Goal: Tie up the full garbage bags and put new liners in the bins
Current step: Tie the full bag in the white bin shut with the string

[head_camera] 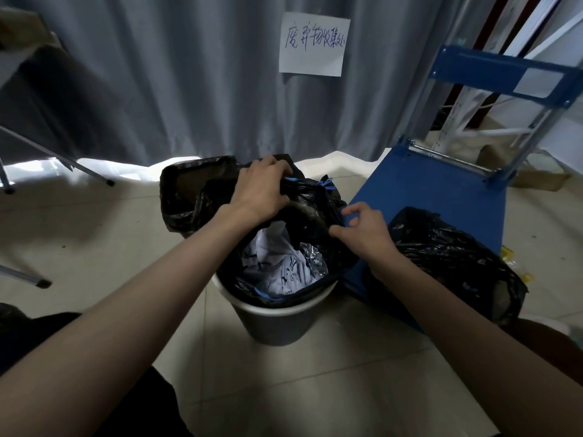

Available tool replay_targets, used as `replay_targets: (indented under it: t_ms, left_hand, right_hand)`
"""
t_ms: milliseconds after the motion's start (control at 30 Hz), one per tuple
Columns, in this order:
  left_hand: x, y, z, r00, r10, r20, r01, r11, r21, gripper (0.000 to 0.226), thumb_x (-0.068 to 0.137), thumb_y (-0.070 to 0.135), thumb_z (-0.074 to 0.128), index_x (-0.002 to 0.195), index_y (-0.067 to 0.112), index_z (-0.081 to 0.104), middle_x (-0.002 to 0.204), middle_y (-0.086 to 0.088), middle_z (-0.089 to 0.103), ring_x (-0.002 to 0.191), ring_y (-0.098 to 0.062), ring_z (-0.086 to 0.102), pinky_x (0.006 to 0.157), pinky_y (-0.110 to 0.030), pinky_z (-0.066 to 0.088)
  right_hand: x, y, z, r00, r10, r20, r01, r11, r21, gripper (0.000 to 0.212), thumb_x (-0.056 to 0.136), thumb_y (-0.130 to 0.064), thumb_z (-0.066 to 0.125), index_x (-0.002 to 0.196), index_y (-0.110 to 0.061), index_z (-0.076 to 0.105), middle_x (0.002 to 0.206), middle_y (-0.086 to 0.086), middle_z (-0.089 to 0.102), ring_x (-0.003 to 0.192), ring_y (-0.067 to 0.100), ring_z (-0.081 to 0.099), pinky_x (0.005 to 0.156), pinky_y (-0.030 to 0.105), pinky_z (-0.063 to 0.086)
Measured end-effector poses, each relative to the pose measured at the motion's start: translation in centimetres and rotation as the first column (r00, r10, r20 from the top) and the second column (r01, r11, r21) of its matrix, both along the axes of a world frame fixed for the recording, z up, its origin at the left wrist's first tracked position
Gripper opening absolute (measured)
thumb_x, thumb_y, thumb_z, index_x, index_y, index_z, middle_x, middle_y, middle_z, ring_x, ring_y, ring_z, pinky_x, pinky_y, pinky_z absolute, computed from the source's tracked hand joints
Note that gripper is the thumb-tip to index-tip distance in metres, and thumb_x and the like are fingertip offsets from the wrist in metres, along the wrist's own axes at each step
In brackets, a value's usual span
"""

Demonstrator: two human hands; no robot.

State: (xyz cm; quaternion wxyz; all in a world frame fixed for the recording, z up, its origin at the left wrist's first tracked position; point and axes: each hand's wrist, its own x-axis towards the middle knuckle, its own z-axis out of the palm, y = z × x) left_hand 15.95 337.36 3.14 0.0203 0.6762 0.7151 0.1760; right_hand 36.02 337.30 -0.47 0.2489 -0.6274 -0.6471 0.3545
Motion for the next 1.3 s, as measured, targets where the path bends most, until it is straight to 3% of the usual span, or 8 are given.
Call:
replay_targets:
  t_ms: [100,233,400,567,667,833,933,1300]
  left_hand:
    - [0.8,1.3,-0.7,0.996,-0.041,-0.081,0.036,0.998,-0.052,0.059,0.081,0.020,0.067,0.137,0.022,0.047,0.141,-0.005,0.048,0.127,-0.031,0.044,0.106,-0.042,0.034]
    - [1.1,2.6,-1.6,0.981,-0.100,-0.169,0.071,0.982,-0.174,0.034,0.085,0.020,0.062,0.120,0.021,0.060,0.158,-0.002,0.031,0.143,-0.028,0.026,0.119,-0.044,0.017]
    - [0.6,3.1,-2.3,0.969,-0.109,-0.221,0.052,0.968,-0.246,0.038,0.088,0.022,0.058,0.125,0.012,0.058,0.138,-0.006,0.049,0.140,-0.027,0.030,0.121,-0.050,0.004]
    - [-0.8,2.9,-0.9,0.994,-0.089,-0.068,0.090,0.996,0.012,0.023,0.086,0.018,0.064,0.106,0.023,0.072,0.118,0.001,0.065,0.115,-0.023,0.057,0.114,-0.039,0.025]
    - [-1.1,2.4,-0.2,0.987,-0.096,0.130,0.079,0.989,0.127,0.015,0.080,0.012,0.072,0.087,0.025,0.075,0.095,0.006,0.072,0.092,-0.017,0.066,0.087,-0.025,0.045]
    - [-1.2,1.9,-0.2,0.955,-0.096,0.280,0.054,0.986,0.155,0.021,0.076,0.011,0.075,0.087,0.027,0.068,0.079,0.010,0.068,0.075,-0.011,0.064,0.077,-0.034,0.054]
    - [-1.5,1.7,-0.1,0.971,-0.085,0.225,0.054,0.988,0.142,0.023,0.078,0.016,0.078,0.098,0.025,0.072,0.081,0.008,0.066,0.077,-0.013,0.063,0.078,-0.033,0.054]
    - [-2.8,1.2,1.2,0.997,-0.062,0.055,0.046,0.964,0.260,0.007,0.092,0.015,0.062,0.088,0.012,0.068,0.093,0.000,0.055,0.098,-0.023,0.052,0.082,-0.039,0.045]
  right_hand:
    - [-1.4,1.0,0.5,1.000,0.014,0.017,-0.015,0.999,0.036,0.043,0.079,-0.029,0.073,0.118,-0.022,0.055,0.120,0.006,0.039,0.114,0.026,0.048,0.098,0.043,0.047]
    - [-2.9,2.3,0.8,0.995,0.058,0.084,-0.068,0.991,0.112,0.029,0.083,-0.029,0.070,0.111,-0.028,0.063,0.122,0.006,0.041,0.120,0.027,0.045,0.102,0.043,0.044]
    - [-3.5,3.7,0.1,0.988,0.110,0.112,-0.127,0.980,0.156,0.023,0.083,-0.026,0.070,0.106,-0.028,0.071,0.126,0.003,0.051,0.120,0.026,0.049,0.103,0.042,0.044]
    - [-3.3,4.3,-0.2,0.993,0.118,0.017,-0.119,0.975,0.190,0.034,0.087,-0.014,0.064,0.120,-0.021,0.060,0.118,-0.002,0.055,0.110,0.017,0.053,0.088,0.027,0.041]
    - [-3.6,4.4,-0.1,0.990,0.109,-0.084,-0.088,0.970,0.225,0.040,0.085,-0.009,0.064,0.123,-0.020,0.055,0.098,-0.005,0.066,0.092,0.015,0.060,0.082,0.027,0.045]
    - [-4.1,4.8,-0.4,0.991,0.091,-0.101,-0.065,0.969,0.238,0.027,0.086,-0.015,0.070,0.113,-0.018,0.069,0.073,-0.002,0.070,0.079,0.013,0.065,0.079,0.022,0.049]
    - [-4.1,4.7,-0.6,0.988,0.094,-0.124,-0.064,0.970,0.233,0.012,0.084,-0.015,0.074,0.095,-0.018,0.075,0.070,0.009,0.069,0.062,0.008,0.059,0.064,0.013,0.047]
    - [-3.0,4.5,-1.4,0.991,0.126,0.053,-0.133,0.980,0.148,0.017,0.080,-0.002,0.069,0.071,-0.016,0.070,0.067,-0.003,0.063,0.060,0.008,0.055,0.060,0.025,0.050]
